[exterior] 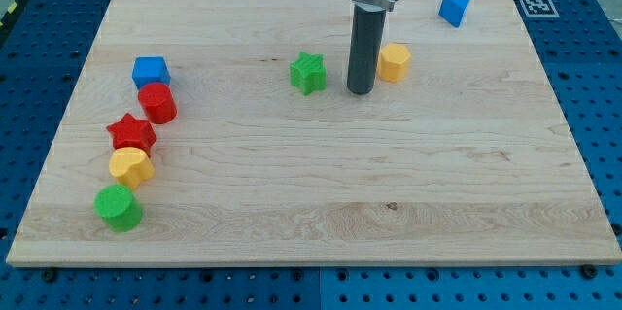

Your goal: Move the green star to the top right of the blue cube

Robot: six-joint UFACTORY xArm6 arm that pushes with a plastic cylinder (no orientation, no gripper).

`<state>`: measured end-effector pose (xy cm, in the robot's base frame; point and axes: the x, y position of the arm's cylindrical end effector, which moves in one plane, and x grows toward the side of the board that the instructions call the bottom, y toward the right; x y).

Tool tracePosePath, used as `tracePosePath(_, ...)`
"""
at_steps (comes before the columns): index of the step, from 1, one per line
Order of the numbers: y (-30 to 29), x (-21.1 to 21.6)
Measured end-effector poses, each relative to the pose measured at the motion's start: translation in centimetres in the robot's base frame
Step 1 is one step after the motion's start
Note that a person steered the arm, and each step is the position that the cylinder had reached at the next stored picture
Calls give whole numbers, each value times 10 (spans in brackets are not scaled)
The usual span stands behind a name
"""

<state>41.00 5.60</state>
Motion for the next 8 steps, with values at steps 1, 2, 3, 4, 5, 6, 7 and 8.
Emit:
tracePosePath(1, -18, -6)
tracePosePath(2, -48, -6)
tracePosePath(3, -72, -6)
tracePosePath(4, -103, -9)
tracePosePath(5, -132, -14)
tracePosePath(6, -148, -23)
tracePosePath(7, -148, -30)
tracePosePath(8, -146, -33)
